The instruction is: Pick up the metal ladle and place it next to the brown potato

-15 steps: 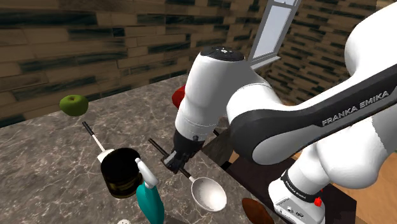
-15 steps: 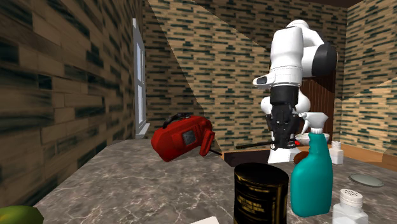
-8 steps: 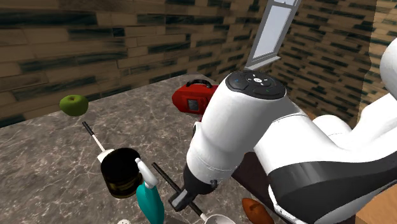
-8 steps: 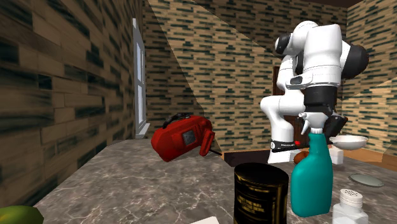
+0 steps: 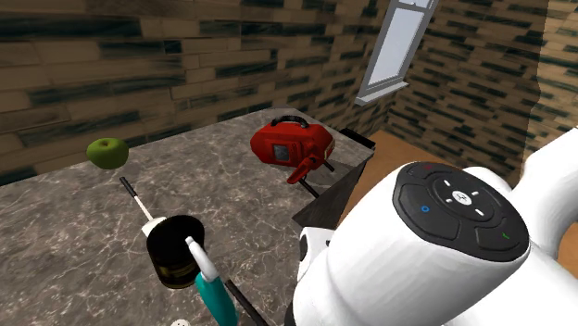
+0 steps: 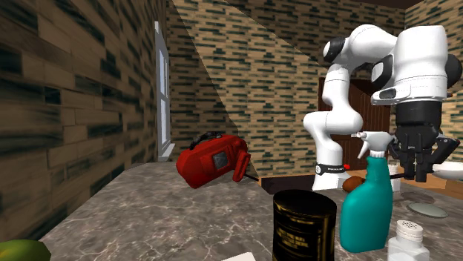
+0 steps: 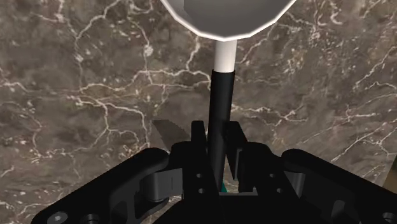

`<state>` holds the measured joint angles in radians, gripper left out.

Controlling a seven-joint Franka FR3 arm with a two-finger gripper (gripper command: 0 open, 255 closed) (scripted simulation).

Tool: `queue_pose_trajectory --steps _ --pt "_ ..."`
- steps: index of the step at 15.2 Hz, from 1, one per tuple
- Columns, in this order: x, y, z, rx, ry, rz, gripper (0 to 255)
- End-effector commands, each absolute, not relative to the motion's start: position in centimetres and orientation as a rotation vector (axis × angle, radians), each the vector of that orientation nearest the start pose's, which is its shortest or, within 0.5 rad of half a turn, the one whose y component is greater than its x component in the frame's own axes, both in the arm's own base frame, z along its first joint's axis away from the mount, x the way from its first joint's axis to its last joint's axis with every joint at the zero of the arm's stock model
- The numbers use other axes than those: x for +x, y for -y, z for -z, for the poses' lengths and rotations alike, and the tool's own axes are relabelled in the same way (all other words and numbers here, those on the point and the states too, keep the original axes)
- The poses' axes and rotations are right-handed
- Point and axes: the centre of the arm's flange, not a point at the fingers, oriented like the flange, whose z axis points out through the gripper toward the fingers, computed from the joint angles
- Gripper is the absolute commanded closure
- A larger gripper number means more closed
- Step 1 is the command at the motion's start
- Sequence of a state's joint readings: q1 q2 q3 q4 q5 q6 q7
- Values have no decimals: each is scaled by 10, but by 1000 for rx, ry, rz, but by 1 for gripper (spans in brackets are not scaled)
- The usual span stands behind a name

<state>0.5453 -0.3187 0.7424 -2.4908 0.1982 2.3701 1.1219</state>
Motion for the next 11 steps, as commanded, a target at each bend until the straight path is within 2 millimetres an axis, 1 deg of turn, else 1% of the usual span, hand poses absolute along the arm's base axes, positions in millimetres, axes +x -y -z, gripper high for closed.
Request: queue_pose_trajectory --steps 1,11 --pt "123 -439 -375 -3040 28 167 255" --pt "123 -439 -322 -3040 28 167 255"
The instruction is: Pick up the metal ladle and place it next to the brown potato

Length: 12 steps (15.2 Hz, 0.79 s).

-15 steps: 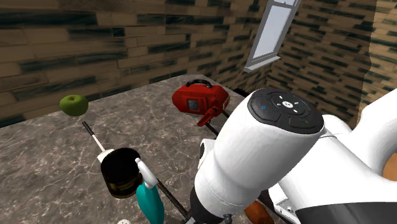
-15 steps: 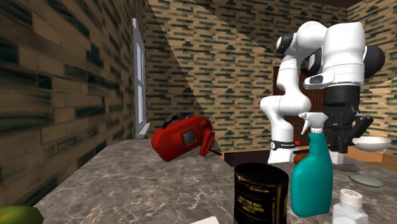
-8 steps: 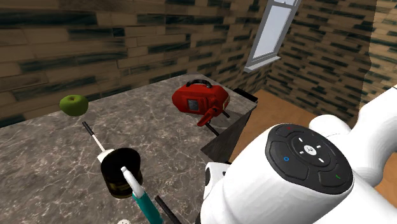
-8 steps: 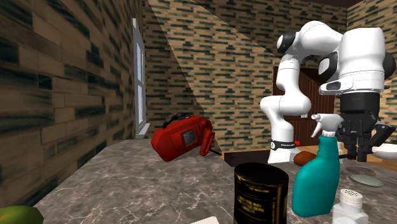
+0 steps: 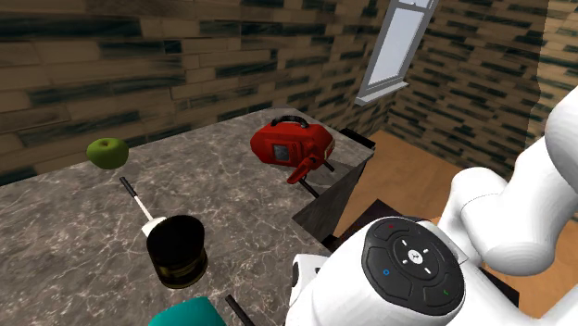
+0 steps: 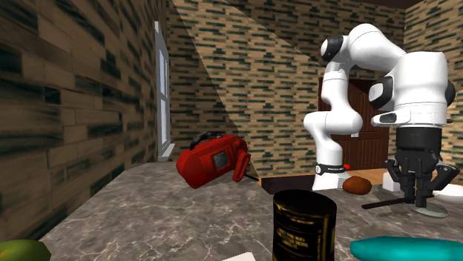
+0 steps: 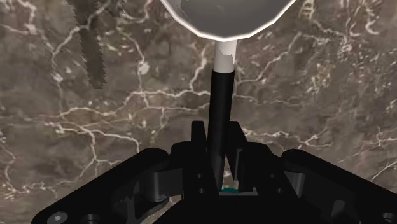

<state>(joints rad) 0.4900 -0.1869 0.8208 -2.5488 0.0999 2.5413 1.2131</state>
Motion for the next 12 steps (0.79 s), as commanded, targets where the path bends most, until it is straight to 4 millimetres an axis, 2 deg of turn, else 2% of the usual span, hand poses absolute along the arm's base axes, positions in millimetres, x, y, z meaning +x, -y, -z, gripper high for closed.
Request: queue_pose_trajectory --steps 1,10,12 --pt "123 -439 -317 -3040 28 167 255" --pt "123 -439 -268 -3040 28 167 255" --pt "123 -439 -268 -3040 28 167 255"
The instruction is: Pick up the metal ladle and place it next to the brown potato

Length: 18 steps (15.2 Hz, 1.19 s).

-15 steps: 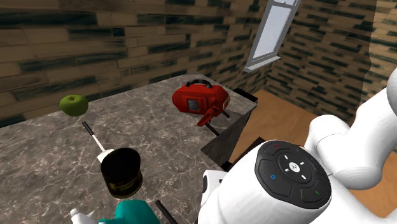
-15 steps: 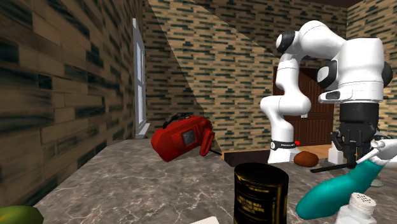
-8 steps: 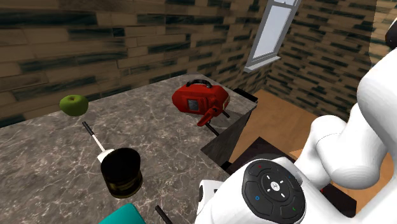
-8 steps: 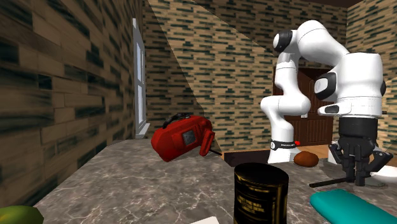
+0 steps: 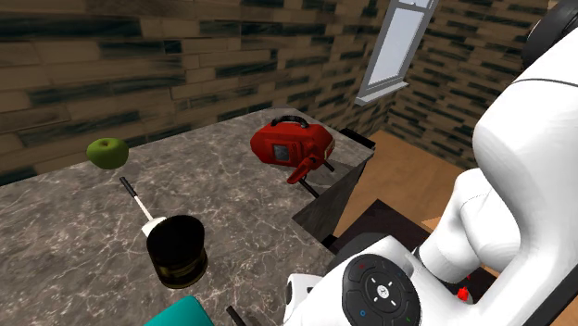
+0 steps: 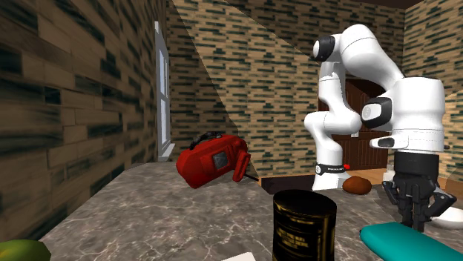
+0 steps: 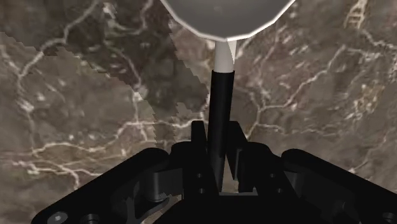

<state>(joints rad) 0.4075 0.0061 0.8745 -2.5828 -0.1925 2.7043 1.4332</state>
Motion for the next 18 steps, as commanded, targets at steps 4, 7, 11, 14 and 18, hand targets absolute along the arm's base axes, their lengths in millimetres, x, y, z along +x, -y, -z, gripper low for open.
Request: queue_pose_trajectory --steps 4,7,11,14,18 --pt "123 -439 -268 -3040 28 167 255" --pt "123 -439 -268 -3040 28 167 0" --pt "123 -439 -268 -3040 28 167 0" --pt "120 -437 -294 -3040 28 167 0" --pt "118 -434 -317 -3040 28 167 0"
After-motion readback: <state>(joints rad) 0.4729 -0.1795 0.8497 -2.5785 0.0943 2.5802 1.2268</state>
